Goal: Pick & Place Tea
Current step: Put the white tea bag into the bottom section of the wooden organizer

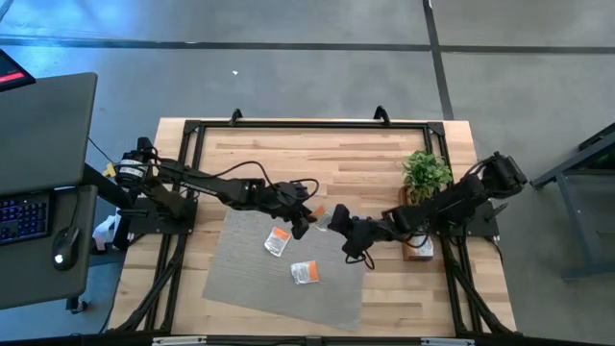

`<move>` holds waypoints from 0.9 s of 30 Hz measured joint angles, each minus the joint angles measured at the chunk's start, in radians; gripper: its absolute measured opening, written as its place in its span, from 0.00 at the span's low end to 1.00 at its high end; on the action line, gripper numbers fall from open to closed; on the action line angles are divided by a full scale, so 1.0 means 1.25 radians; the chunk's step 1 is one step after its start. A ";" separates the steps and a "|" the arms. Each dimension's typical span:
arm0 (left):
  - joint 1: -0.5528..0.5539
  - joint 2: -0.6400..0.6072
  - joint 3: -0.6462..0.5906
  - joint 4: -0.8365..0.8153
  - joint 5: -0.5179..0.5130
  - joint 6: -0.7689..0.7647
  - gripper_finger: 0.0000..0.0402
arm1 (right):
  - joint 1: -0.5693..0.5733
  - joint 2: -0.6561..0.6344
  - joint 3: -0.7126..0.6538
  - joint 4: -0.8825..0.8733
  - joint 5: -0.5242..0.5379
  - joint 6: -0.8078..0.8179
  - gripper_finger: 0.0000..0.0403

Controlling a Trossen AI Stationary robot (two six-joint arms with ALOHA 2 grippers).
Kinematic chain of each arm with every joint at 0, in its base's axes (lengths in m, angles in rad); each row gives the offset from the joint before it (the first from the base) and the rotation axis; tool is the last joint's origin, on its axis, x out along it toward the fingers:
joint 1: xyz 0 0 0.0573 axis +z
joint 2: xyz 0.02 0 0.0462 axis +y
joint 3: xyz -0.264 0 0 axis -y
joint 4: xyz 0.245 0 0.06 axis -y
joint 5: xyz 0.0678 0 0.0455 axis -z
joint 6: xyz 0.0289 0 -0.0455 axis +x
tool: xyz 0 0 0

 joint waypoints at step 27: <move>0.035 -0.307 0.008 -0.164 -0.182 0.221 0.00 | 0.054 -0.320 0.000 -0.376 0.364 0.835 0.12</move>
